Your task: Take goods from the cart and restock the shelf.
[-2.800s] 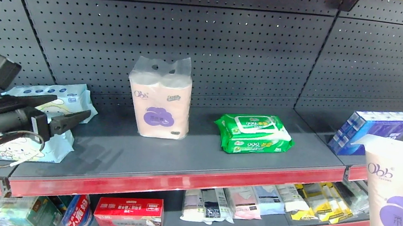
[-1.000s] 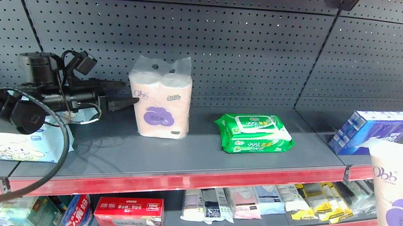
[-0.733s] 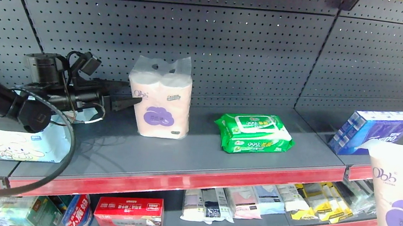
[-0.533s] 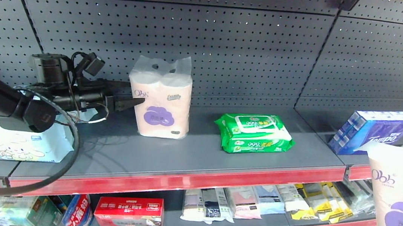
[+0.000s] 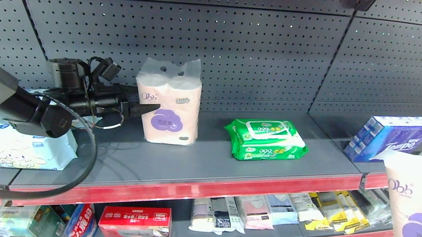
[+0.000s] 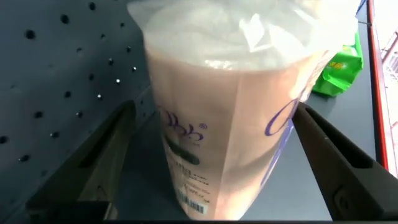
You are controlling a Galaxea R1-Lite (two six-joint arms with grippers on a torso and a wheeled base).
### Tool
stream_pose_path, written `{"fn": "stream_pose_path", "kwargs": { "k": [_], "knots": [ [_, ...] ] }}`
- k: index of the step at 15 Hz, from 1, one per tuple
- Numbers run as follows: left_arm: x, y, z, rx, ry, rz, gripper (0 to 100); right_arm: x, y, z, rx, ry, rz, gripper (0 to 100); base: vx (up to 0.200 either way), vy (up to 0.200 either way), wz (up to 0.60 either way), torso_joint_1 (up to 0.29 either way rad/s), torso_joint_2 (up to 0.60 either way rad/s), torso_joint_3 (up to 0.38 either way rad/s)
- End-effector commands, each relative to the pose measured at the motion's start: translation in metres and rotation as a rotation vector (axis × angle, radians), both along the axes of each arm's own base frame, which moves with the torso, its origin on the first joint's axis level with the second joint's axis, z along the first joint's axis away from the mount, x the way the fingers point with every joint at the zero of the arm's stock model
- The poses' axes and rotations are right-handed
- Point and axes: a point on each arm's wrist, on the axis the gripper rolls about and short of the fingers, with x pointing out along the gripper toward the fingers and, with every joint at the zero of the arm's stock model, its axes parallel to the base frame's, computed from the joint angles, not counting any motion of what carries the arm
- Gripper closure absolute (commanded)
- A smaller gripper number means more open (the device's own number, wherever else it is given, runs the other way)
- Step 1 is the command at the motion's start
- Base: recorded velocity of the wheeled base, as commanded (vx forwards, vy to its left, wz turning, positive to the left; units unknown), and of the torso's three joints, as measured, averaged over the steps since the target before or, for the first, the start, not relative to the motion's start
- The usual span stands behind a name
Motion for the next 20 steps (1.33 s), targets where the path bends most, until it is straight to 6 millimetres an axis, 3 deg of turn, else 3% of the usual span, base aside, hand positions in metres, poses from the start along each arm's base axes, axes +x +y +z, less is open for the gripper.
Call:
{"fn": "stream_pose_path", "kwargs": {
  "k": [1,6,9,18,19,20],
  "knots": [
    [0.002,-0.003,0.001,-0.004,-0.003,-0.013,0,0.0,0.0,0.0,-0.002,0.0,0.0,100,0.0,0.0,0.0,0.0,0.0,0.0],
    [0.011,-0.01,0.007,-0.023,-0.02,-0.04,0,0.0,0.0,0.0,-0.005,0.002,-0.014,100,0.0,0.0,0.0,0.0,0.0,0.0],
    [0.013,-0.022,0.002,-0.026,-0.003,-0.067,0,0.002,0.0,-0.001,-0.013,0.008,-0.014,100,0.0,0.0,0.0,0.0,0.0,0.0],
    [0.018,-0.032,-0.01,-0.025,0.025,-0.089,0,0.004,0.0,-0.002,-0.015,0.021,-0.011,100,0.0,0.0,0.0,0.0,0.0,0.0],
    [0.018,-0.032,-0.011,-0.026,0.028,-0.09,100,0.004,0.0,-0.002,-0.015,0.022,-0.011,100,0.0,0.0,0.0,0.0,0.0,0.0],
    [0.019,-0.032,-0.012,-0.024,0.025,-0.092,100,0.003,0.0,-0.004,-0.015,0.025,-0.011,100,0.0,0.0,0.0,0.0,0.0,0.0]
  ]
}}
